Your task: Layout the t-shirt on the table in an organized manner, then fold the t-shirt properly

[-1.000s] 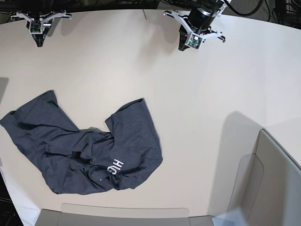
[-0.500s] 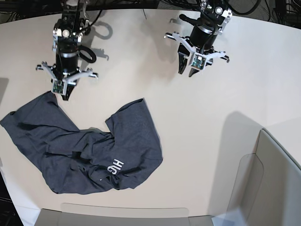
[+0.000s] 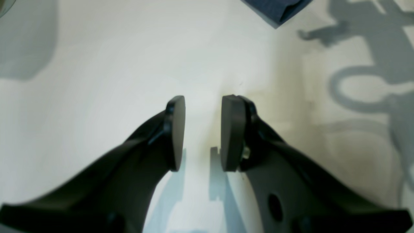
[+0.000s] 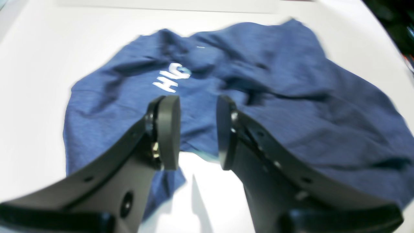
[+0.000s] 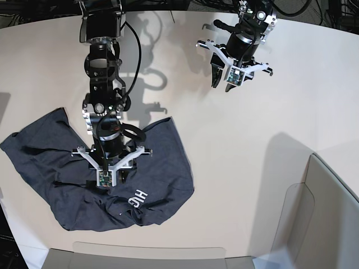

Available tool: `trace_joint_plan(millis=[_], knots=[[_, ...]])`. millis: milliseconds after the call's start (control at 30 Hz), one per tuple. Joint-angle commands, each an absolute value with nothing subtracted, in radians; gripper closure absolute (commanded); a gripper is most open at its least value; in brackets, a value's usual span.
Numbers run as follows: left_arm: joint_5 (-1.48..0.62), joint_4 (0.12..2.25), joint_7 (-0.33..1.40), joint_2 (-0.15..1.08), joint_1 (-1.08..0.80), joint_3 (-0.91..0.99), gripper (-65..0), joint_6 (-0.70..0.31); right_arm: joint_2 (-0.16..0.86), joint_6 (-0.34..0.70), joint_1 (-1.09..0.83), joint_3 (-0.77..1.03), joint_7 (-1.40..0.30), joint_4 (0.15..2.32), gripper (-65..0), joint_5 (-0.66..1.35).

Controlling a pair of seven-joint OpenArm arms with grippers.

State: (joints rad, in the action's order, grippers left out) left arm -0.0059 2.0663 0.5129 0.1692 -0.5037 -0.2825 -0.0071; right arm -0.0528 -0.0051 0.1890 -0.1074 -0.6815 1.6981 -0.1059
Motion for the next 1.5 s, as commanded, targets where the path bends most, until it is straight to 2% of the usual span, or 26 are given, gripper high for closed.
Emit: trace_joint_plan(millis=[0,100,233,333,567,867,1200,1467], knots=[[-0.002,2.084,0.492,0.171,-0.504,-0.280,-18.2,-0.004,-0.058,-0.005,0.240,-0.133,-0.639,1.679,-18.6,-0.110],[-0.002,2.084,0.492,0.171,-0.504,-0.278,-18.2,-0.004,-0.088,-0.018,0.291,-0.188,-0.599,1.573,-18.6,-0.113],[-0.002,2.084,0.492,0.171,-0.503,-0.277,-18.3,-0.004,-0.148,-0.122,0.358,-0.263,-0.553,1.420,-18.8,-0.191],[-0.002,2.084,0.492,0.171,-0.503,-0.278,-18.3,-0.004,-0.157,-0.165,0.390,-0.320,-0.509,1.320,-18.8,-0.272],[-0.002,2.084,0.493,0.171,-0.504,-0.275,-18.3,-0.004,-0.157,-0.170,0.427,-0.326,-0.487,1.144,-18.7,-0.315],[-0.002,2.084,0.493,0.171,-0.507,-0.275,-18.3,-0.004,-0.157,-0.165,0.432,-0.337,-0.486,1.136,-18.9,-0.315],[-0.002,2.084,0.493,0.171,-0.507,-0.275,-18.3,-0.004,-0.157,-0.168,0.461,-0.452,-0.486,1.124,-18.9,-0.320],[-0.002,2.084,0.493,0.137,-0.506,-0.272,-18.3,-0.004,-0.157,-0.168,0.526,-0.453,-0.483,0.940,-19.0,-0.315]])
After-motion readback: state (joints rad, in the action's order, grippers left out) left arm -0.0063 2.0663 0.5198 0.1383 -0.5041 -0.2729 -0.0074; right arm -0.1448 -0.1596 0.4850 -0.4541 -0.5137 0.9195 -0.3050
